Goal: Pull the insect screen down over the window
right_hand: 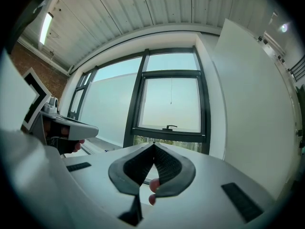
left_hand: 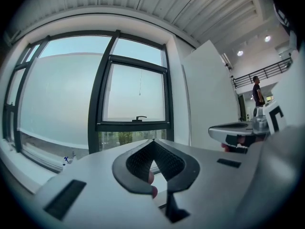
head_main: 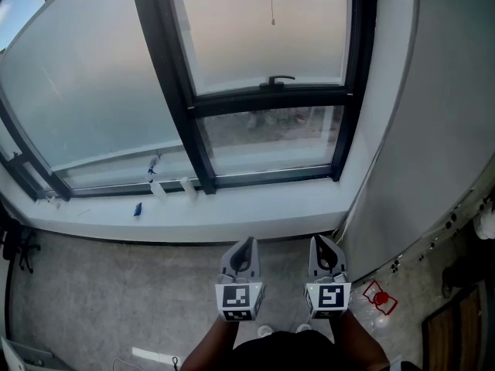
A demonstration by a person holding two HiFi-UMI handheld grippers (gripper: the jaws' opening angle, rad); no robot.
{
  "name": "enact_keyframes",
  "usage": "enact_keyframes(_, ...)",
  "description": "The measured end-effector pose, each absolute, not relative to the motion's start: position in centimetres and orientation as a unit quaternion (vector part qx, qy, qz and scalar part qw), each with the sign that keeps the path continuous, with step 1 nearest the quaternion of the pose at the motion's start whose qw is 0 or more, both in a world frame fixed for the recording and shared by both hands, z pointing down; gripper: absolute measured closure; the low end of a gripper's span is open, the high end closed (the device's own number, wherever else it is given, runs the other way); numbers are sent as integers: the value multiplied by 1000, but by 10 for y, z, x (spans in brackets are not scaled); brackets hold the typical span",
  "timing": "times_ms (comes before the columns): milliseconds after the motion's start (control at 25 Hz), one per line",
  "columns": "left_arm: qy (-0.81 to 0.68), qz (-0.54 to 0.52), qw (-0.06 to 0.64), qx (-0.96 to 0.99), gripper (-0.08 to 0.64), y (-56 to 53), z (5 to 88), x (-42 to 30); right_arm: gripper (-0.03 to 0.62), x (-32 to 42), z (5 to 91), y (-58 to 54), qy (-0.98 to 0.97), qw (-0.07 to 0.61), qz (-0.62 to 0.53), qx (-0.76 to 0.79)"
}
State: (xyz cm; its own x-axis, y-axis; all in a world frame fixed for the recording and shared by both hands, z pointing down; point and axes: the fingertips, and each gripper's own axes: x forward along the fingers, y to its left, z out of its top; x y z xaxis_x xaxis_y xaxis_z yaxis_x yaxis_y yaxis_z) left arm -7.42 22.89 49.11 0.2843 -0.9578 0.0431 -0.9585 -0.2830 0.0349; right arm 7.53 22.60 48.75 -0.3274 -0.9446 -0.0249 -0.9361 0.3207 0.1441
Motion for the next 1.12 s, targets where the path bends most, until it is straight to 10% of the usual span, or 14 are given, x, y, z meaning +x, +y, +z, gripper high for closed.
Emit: enact_keyframes(1120, -598, 40, 13, 801, 560, 111, 506, -78, 591, 75, 496, 109, -814, 45, -62, 576)
